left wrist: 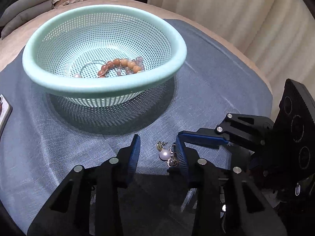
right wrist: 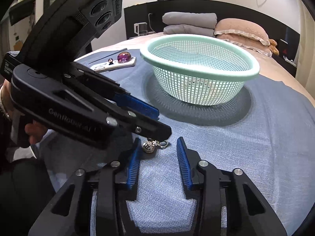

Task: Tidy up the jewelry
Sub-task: 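Grasp a pearl earring with the left gripper while the right gripper grasps a silver earring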

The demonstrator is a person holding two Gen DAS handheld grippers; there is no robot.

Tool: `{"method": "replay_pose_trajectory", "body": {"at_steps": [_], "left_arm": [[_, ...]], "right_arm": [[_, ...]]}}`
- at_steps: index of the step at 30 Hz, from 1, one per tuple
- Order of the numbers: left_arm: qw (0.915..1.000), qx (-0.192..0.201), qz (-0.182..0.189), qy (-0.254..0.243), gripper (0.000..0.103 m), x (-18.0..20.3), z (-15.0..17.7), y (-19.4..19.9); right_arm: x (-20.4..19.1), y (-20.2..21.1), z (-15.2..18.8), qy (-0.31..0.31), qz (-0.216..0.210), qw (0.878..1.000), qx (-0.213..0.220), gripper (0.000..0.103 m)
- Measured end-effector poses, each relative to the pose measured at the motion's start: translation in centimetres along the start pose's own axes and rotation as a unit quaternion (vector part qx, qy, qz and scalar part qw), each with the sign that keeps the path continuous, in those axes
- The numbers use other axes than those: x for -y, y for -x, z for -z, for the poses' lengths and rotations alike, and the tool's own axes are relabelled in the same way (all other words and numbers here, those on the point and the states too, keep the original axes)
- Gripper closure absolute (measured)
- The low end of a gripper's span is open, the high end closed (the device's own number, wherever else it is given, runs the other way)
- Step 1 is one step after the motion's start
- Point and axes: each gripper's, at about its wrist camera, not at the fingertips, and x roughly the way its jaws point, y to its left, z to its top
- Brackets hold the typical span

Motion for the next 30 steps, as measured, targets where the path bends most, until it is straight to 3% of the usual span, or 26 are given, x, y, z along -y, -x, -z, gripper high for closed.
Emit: {"method": "replay_pose_trajectory", "body": {"at_steps": [3, 5, 7, 9, 13, 16, 22, 30], "left_arm": [[0.9999, -0.003, -0.011, 0.004, 0.073, -0.3, 0.0, 0.0], [0.9993, -0.005, -0.034, -0.018, 0.074, 0.5, 0.1, -0.1], [0.9984, -0.006, -0.05, -0.026, 0.083, 0.9, 0.1, -0.3], [0.9992, -0.006, -0.038, -0.011, 0.091, 0.7, 0.2, -0.3], [0.9994, -0.003, -0.034, 0.001, 0.091, 0.2, 0.5, 0.1], [0.9994, -0.003, -0.033, 0.004, 0.091, -0.3, 1.4, 0.6], [0.9983, 0.007, -0.003, 0.057, 0.091, -2.5, 2.6, 2.0], [0.9989, 0.002, -0.02, 0.042, 0.091, -2.4, 3.2, 2.7]], "right_arm": [[-0.5, -0.1, 0.0, 0.012, 0.011, 1.0, -0.002, 0.078], [-0.8, -0.3, -0.1, 0.023, 0.014, 1.0, -0.005, 0.088], [-1.2, -0.4, 0.0, 0.031, 0.02, 0.999, -0.005, 0.091], [-1.3, -0.3, 0.2, 0.027, 0.019, 0.999, -0.006, 0.095], [-1.1, 0.0, 0.3, 0.021, 0.021, 1.0, -0.003, 0.101], [-1.0, 0.3, 0.4, 0.018, 0.022, 1.0, -0.002, 0.103], [-0.9, 0.9, 0.5, 0.013, 0.016, 1.0, 0.004, 0.103], [-0.5, 1.3, 0.3, -0.003, -0.007, 1.0, 0.009, 0.098]]}}
